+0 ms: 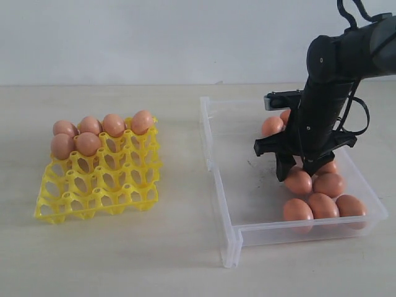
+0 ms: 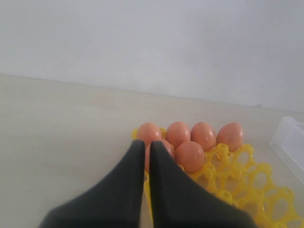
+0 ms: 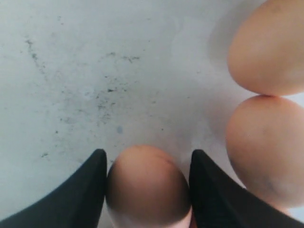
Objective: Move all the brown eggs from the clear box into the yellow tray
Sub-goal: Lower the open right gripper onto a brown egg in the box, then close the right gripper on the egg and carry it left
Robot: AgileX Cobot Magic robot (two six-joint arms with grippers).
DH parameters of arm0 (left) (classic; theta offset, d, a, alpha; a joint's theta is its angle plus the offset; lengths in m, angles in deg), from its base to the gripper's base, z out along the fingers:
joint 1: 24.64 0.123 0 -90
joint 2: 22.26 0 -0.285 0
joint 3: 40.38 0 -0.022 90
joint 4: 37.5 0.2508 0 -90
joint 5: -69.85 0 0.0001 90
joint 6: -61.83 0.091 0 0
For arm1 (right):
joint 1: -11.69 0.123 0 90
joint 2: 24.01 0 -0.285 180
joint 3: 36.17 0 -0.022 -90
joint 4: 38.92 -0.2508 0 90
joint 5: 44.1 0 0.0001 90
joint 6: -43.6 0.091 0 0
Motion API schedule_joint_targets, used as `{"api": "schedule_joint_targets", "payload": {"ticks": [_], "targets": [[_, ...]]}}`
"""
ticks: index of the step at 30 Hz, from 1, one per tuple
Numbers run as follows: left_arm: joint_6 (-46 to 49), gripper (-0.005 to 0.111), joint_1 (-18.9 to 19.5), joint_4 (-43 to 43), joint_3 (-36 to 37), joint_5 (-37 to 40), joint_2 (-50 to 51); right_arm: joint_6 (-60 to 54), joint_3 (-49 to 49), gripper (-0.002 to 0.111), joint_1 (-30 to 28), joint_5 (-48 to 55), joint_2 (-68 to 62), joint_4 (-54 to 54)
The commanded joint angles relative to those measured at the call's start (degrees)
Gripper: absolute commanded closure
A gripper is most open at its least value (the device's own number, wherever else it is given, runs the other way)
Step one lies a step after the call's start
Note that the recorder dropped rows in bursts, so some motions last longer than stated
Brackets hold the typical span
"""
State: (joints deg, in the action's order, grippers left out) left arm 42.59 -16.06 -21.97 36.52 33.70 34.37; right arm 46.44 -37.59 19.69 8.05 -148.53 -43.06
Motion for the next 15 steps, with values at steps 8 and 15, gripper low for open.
{"api": "schedule_joint_targets", "payload": {"ticks": [8,15], "targets": [[-0.38,0.103,-0.16,0.36,0.31,0.38,-0.46,-3.42,-0.01,0.108,-0.02,-10.02,4.30,-0.53],[-0.38,0.103,-0.16,0.36,0.31,0.26,-0.46,-29.15,1.35,0.108,1.67,-18.19,10.70,-23.60]]}}
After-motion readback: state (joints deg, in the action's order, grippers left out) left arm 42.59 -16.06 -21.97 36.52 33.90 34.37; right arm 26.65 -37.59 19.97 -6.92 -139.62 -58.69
